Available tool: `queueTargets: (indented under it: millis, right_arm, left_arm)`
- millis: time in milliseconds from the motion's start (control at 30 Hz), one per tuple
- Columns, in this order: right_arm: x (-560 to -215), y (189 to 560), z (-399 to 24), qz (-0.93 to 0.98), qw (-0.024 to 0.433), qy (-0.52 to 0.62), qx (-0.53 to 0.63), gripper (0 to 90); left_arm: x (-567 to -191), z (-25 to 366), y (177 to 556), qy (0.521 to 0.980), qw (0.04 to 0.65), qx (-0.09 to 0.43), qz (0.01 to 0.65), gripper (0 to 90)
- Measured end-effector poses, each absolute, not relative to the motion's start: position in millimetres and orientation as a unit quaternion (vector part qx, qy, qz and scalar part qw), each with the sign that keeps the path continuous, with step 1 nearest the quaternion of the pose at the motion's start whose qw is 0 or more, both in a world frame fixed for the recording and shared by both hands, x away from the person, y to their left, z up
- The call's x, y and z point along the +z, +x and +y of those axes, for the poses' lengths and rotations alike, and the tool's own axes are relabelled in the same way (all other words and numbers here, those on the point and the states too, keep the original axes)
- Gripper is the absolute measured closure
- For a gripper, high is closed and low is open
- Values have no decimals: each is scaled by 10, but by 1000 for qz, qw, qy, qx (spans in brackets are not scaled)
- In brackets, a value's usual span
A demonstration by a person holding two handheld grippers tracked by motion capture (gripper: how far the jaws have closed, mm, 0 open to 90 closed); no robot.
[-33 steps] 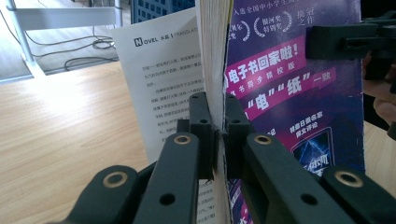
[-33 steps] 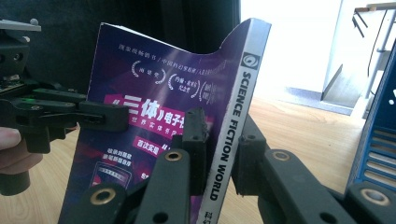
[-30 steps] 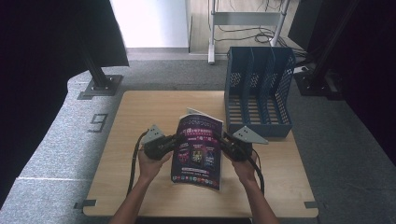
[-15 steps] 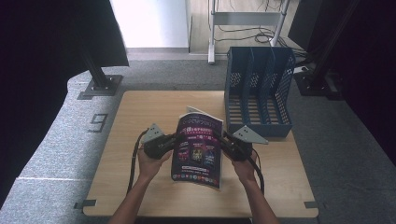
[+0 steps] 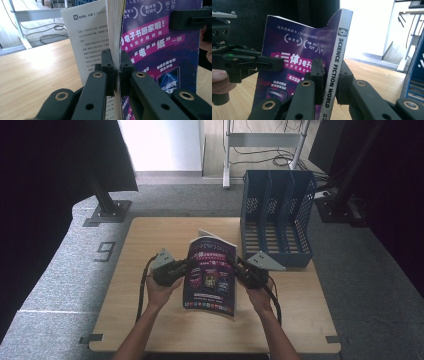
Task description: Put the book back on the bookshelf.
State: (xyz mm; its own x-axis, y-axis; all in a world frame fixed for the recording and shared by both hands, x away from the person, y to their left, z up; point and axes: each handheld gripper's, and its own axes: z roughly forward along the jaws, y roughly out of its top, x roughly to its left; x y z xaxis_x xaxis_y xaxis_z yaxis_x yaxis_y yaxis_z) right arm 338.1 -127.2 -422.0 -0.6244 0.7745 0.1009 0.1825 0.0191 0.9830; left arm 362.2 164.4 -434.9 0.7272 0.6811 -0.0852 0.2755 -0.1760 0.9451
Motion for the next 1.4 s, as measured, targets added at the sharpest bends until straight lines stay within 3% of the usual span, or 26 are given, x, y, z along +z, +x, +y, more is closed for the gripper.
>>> queueTargets:
  millis: [867, 1400]
  right_arm:
    - [-4025, 3649, -1144, 655, 270, 334, 622, 800]
    - [-4209, 3528, -1258, 668, 269, 328, 611, 805]
  left_arm:
    - [-4049, 1727, 3836, 743, 545, 225, 316, 862]
    - [-4226, 1651, 3686, 755, 537, 212, 312, 851]
